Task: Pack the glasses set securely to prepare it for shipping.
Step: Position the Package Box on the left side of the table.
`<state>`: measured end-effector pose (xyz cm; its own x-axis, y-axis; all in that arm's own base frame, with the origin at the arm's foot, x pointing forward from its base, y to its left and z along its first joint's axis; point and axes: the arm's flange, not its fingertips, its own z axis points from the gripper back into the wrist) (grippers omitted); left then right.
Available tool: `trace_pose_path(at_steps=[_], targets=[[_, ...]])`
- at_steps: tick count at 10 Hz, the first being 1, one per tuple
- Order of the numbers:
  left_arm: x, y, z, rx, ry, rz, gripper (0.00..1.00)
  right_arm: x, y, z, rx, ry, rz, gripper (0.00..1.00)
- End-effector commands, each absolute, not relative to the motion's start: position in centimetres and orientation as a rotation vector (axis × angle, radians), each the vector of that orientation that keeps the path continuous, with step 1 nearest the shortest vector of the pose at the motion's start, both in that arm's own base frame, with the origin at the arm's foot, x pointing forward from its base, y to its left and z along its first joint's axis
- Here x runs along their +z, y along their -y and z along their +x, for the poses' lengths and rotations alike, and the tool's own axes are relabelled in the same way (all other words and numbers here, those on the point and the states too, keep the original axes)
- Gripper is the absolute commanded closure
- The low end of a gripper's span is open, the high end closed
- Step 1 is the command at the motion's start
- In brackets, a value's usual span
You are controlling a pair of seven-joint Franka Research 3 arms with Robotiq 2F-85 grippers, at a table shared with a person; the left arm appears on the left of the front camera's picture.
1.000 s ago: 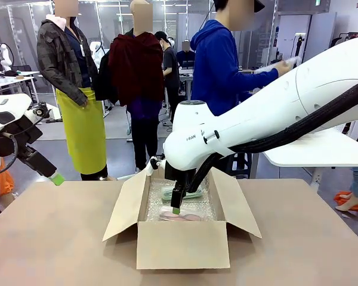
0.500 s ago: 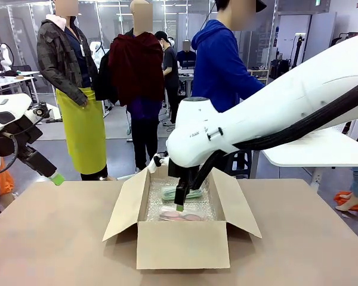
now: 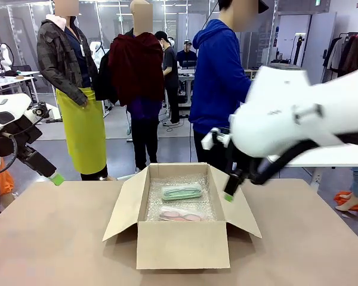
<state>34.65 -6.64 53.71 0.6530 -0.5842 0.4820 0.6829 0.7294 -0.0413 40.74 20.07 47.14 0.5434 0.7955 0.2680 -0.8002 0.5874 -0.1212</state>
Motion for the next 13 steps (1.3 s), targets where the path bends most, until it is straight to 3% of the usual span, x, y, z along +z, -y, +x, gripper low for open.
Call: trace_pose_path(at_steps=[1, 3, 6, 9, 10, 13], targets=[[53.8, 6.5, 34.7, -0.732, 0.471, -0.239, 0.00, 45.0, -17.0, 35.5, 0.812, 0.365, 0.044, 0.00], [53.8, 6.5, 34.7, -0.732, 0.471, -0.239, 0.00, 44.0, -13.1, 32.0, 0.694, 0.325, 0.146, 0.00], [53.8, 6.5, 34.7, -0.732, 0.471, -0.239, 0.00, 42.2, -9.4, 30.7, 0.495, 0.259, 0.270, 0.00], [53.8, 6.5, 34.7, -0.732, 0.471, -0.239, 0.00, 39.3, -6.7, 29.5, 0.329, 0.219, 0.239, 0.00], [53.8, 6.5, 34.7, -0.732, 0.471, -0.239, 0.00, 45.2, -8.6, 35.7, 0.461, 0.222, 0.269, 0.00], [53.8, 6.5, 34.7, -0.732, 0.471, -0.239, 0.00, 45.2, -8.6, 35.7, 0.461, 0.222, 0.269, 0.00]])
